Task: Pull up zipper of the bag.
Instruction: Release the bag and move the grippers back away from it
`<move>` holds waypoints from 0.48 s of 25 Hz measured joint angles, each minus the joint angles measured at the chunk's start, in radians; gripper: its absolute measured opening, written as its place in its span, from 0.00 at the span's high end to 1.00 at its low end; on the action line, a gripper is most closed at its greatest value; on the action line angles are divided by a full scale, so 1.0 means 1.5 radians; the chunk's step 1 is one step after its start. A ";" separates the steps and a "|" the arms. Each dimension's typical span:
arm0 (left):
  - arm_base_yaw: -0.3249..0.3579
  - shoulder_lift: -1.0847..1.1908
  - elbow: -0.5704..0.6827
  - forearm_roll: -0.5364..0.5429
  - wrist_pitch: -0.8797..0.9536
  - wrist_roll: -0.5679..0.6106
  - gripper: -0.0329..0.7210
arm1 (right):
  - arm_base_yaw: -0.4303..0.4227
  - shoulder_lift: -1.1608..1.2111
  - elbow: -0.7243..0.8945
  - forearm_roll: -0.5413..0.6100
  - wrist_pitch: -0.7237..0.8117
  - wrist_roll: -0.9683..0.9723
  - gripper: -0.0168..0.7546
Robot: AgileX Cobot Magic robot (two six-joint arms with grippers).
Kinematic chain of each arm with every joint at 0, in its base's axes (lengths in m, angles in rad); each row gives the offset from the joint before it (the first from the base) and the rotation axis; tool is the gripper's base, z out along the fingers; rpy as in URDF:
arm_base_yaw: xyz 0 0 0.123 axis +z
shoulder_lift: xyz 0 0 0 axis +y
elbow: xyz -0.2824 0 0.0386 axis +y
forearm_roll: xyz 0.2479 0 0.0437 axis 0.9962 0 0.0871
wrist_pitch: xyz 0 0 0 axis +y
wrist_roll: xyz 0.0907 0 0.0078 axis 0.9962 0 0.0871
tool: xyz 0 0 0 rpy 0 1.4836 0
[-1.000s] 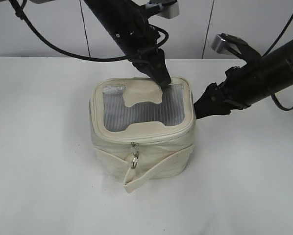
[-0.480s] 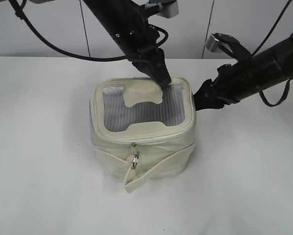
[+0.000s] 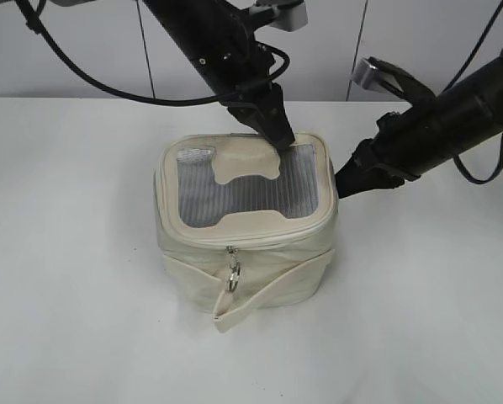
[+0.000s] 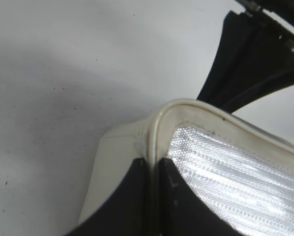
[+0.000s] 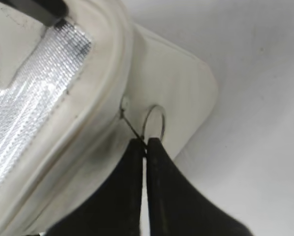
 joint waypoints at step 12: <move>-0.001 0.000 0.000 -0.001 0.001 -0.002 0.91 | 0.000 -0.044 -0.003 -0.077 0.079 0.088 0.97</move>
